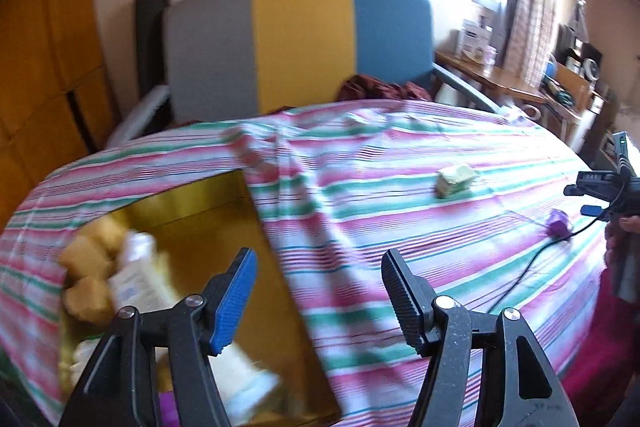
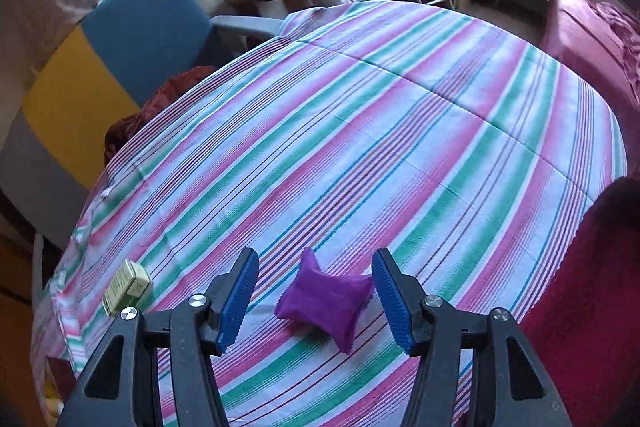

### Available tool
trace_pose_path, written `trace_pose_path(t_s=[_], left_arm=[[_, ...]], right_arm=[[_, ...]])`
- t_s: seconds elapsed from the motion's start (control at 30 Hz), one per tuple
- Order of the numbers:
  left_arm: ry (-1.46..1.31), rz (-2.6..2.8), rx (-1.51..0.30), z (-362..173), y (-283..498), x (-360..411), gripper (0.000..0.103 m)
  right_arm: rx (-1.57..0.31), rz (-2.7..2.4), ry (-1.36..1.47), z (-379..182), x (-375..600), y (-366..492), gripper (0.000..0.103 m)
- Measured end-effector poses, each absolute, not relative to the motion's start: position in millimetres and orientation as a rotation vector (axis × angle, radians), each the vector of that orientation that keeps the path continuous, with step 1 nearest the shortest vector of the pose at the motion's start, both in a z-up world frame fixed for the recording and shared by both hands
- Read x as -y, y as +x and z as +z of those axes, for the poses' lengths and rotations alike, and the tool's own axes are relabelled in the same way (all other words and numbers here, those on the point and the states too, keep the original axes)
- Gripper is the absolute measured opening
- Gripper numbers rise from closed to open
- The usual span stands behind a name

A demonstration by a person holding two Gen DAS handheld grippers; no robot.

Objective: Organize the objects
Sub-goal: 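Grasp the green medicine box with left gripper while right gripper grasps the purple packet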

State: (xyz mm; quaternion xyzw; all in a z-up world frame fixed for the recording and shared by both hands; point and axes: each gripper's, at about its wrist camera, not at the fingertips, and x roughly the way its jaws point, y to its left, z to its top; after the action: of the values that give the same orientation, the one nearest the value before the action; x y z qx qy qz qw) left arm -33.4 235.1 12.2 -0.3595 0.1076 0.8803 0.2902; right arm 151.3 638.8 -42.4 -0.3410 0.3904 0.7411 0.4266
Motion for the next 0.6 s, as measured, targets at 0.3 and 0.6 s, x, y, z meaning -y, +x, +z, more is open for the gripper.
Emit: trace_pose_path(t_s=[0.3,0.6], left_arm=[[-0.980,2.195,-0.411,-16,-39,-335,0.069],[-0.915,2.065,-0.517,-36,-62,-416,0.077]], right_arm=[[-1.122,1.829,-0.851,-56,-644,158,0.060],[-1.087,1.815,-0.976,-71,-645,140,0.061]])
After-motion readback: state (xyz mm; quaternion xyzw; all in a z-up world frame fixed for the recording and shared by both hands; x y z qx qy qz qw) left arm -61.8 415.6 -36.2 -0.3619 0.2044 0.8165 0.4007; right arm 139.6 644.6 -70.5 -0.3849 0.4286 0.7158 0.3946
